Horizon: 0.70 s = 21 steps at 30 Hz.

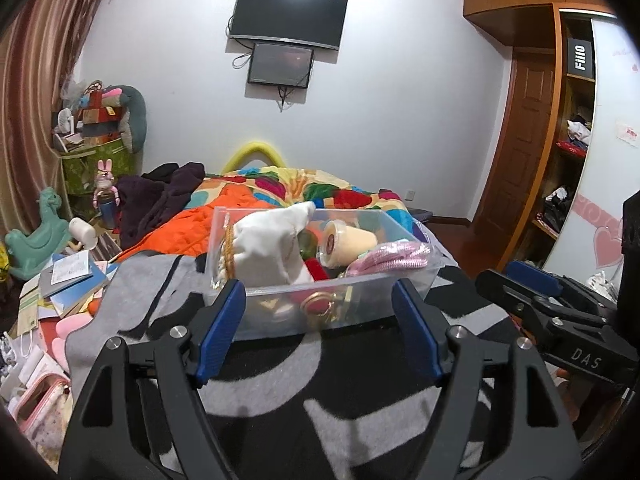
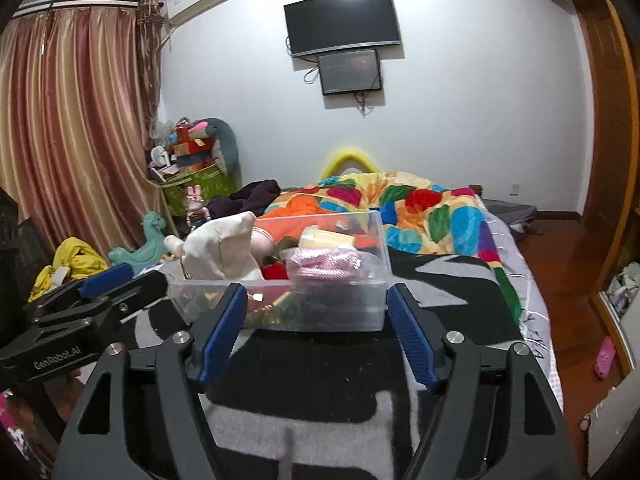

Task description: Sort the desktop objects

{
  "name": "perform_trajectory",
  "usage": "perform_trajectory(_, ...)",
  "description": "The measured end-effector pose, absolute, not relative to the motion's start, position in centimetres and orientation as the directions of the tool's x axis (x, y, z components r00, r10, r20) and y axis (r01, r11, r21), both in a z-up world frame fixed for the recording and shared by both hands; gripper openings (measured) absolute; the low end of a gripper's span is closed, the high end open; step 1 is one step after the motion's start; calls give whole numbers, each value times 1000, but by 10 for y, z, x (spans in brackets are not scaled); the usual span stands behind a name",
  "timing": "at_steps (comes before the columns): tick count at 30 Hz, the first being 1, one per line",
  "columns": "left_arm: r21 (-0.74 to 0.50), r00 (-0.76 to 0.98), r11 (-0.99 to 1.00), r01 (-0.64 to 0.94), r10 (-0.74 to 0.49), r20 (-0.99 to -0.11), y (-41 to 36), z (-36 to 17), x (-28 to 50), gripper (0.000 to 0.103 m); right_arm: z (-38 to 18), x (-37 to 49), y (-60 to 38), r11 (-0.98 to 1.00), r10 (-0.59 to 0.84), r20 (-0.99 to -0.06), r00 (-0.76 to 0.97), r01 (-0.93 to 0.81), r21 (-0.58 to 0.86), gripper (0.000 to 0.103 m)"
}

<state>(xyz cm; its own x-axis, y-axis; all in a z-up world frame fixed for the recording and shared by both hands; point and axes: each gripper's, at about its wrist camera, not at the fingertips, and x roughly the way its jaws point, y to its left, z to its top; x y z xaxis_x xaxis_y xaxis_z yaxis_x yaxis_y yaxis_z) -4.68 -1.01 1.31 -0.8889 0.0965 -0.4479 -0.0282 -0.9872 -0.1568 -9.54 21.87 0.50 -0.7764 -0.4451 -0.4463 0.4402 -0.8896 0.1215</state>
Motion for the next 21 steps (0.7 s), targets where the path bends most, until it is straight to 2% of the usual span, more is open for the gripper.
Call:
perform_trajectory(3,-157,-886,-987,-22,92,-455,-10,10,-42,75,3,-89,221,-898,-426,-454,-782,426,109,70)
perform_trajectory(5,-157,-884,-988,-15,86,-459,-9,7,-38,80,2,-84,223,-906,-409,-456,-790,413,97,77)
perform_trajectory(6,-158,-885,-987,-10,82,-458,-8,6,-35,88,2,-81,225,-909,-404,-451,-796,406,96,80)
perform_trajectory(7,-159,-888,-987,-6,79,-454,-8,5,-32,92,1,-79,226,-909,-403,-448,-798,405,97,81)
perform_trajectory(21,-114,-906,-993,-6,54,-419,3,1,-16,95,-9,-66,221,-910,-386,-468,-795,412,50,82)
